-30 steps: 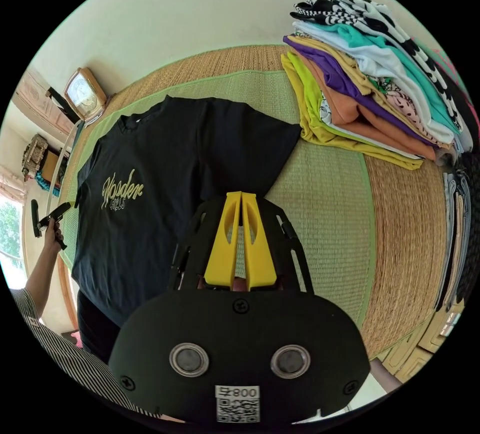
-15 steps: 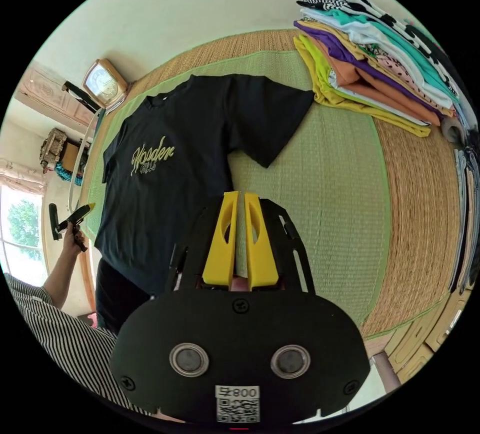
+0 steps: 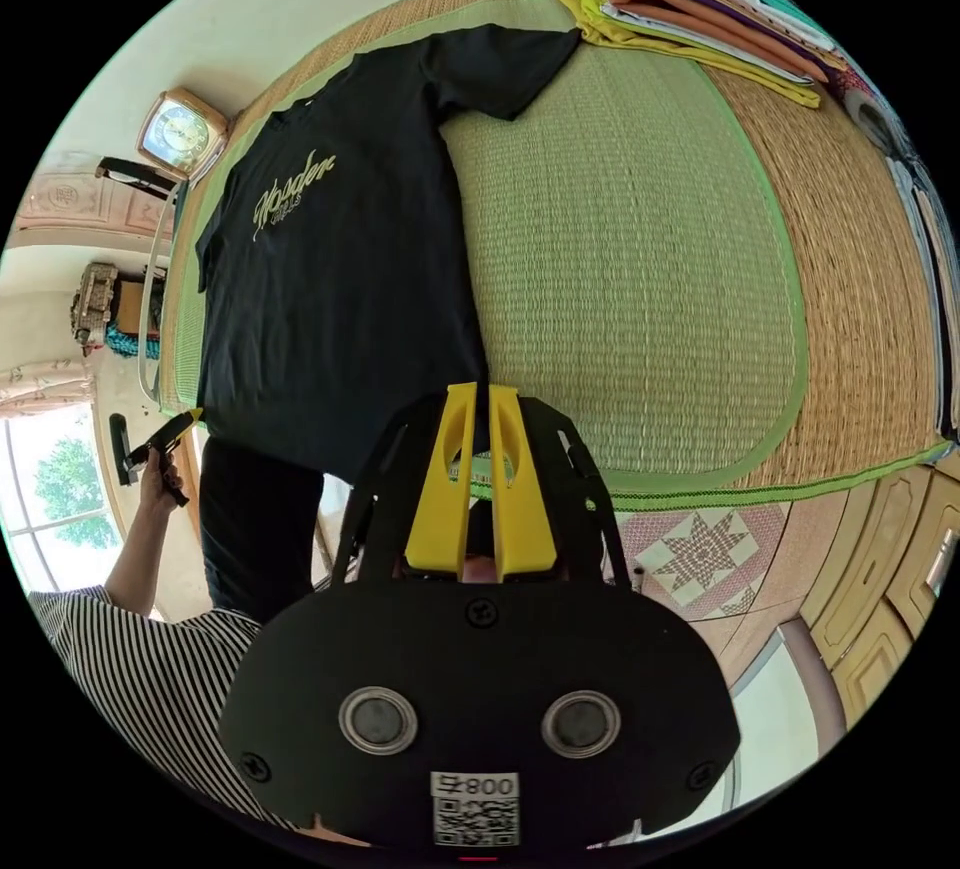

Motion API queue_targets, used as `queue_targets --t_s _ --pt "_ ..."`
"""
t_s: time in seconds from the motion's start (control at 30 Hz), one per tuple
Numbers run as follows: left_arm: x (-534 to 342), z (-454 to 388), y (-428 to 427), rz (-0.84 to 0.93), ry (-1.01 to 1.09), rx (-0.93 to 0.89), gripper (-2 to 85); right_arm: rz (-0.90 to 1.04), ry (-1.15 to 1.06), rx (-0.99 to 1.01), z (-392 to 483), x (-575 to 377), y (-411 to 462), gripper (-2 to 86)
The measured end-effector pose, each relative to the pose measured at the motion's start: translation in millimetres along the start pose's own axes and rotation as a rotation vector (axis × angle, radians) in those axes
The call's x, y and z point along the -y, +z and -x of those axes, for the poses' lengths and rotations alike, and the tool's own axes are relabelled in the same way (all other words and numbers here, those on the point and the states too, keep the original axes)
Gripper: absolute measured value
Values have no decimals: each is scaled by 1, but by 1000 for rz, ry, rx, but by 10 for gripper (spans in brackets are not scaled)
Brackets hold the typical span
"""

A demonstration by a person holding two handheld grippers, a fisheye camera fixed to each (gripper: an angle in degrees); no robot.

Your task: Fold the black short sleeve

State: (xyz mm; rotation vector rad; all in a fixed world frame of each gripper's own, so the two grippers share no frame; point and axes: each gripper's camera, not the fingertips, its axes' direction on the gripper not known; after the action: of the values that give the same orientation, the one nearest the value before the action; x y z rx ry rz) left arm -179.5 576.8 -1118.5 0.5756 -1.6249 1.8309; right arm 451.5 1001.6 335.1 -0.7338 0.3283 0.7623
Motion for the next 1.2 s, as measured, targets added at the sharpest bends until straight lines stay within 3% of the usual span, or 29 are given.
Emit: queue_targets --t_s 0.4,0.7,0.93,1.2 --pt "-13 5 44 -16 -40 -27 35 20 -1 52 -20 -23 -11 10" --pt "-27 -20 57 -205 -29 1 34 -12 -16 79 -33 -35 -20 16" --pt "-5 -70 104 -205 100 -110 27 -83 28 201 -66 -53 -40 16" --pt "61 -179 197 -64 363 -225 7 -275 91 320 -112 -48 -72 31"
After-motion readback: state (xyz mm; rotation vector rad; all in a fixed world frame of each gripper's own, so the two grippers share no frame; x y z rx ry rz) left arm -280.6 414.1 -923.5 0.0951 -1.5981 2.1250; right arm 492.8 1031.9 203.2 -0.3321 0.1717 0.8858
